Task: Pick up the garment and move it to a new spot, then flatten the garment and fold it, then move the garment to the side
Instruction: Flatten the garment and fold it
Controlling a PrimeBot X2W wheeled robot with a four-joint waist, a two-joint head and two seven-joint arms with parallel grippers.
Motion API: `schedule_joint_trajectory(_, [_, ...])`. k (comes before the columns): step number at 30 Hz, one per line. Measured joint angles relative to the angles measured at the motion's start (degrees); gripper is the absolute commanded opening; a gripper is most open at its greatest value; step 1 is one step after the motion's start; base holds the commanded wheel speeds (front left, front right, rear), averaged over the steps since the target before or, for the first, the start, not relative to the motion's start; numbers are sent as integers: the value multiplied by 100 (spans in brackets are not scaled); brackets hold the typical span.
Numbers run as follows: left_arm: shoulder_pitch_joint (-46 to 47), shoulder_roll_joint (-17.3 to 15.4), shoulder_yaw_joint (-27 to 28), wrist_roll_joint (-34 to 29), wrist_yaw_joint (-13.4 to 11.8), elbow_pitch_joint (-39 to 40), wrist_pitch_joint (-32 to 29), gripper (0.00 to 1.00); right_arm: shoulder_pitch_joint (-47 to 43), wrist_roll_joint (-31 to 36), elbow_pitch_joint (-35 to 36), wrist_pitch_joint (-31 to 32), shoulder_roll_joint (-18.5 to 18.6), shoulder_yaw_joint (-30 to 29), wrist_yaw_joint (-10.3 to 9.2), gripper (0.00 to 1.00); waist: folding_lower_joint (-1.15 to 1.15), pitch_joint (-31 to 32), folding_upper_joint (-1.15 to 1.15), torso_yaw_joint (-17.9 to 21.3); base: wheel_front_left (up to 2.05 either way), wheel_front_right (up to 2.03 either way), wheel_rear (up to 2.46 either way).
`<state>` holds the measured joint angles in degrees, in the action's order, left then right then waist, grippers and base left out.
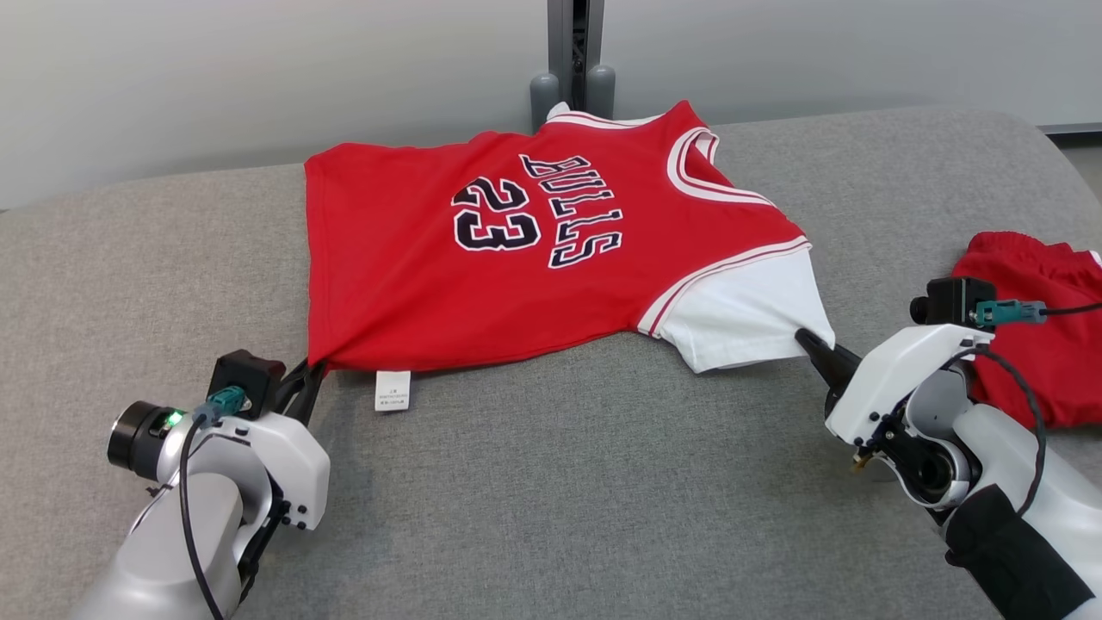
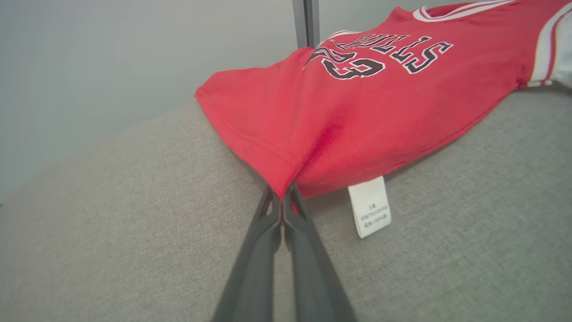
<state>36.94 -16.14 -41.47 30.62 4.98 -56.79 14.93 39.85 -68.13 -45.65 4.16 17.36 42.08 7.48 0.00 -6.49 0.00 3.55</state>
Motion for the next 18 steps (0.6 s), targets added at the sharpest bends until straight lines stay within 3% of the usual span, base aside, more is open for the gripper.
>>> schedule_joint_trajectory(13, [-667,-210,298,-464,-86,693,5,0,-549,-91,757,345,171,-271,0,0,0,106,0,74,0,0,0])
schedule_joint_trajectory(18, [-971,-320,461,-622,-163,983,5,0,-831,-25,1125,304,275,-624,0,0,0,114,0,67,0,0,0])
